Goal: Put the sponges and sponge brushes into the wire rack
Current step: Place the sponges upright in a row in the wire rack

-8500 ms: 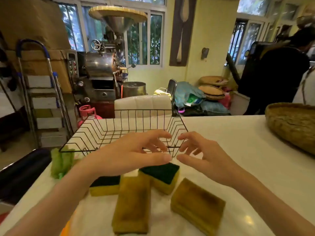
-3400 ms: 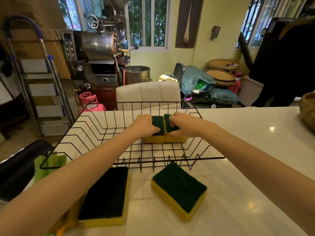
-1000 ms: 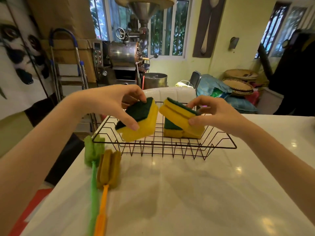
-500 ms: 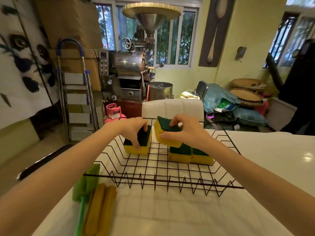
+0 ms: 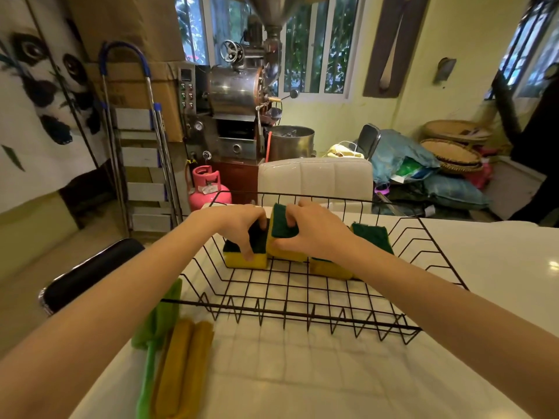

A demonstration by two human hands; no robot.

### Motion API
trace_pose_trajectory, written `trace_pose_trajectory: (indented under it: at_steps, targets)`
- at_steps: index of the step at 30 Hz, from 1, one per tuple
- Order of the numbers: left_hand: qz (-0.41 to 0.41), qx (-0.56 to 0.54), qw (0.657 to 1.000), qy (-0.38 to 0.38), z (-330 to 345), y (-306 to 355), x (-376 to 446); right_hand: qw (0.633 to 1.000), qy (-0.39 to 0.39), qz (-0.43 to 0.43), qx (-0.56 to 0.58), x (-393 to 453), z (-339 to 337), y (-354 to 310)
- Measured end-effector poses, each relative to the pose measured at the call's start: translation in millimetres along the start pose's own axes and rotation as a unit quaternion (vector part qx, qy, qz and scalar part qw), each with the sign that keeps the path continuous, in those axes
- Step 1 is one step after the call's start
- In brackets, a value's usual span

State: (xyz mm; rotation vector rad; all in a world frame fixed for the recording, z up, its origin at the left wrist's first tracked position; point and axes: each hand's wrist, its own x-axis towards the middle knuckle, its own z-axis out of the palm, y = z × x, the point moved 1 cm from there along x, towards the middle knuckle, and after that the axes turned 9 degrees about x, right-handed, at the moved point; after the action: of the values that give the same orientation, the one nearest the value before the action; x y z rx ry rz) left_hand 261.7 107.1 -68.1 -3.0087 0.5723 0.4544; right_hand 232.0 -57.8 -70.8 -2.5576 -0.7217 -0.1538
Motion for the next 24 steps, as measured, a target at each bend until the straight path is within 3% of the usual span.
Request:
trace_pose_trajectory:
  at_steps: [7,14,24]
  targets:
    - [-0.005,-0.019,1.000,0.001,-1,-1,-3,0.999,-0.038,0.022,-0.003,-2,1,4]
    - [-0.008,-0.017,1.000,0.011,3,3,-4,0.989,-0.051,-0.014,-0.138,-6,17,-5]
    - [-0.024,-0.026,0.999,0.018,7,9,-14,0.977,-0.037,-0.048,-0.206,-8,28,-3]
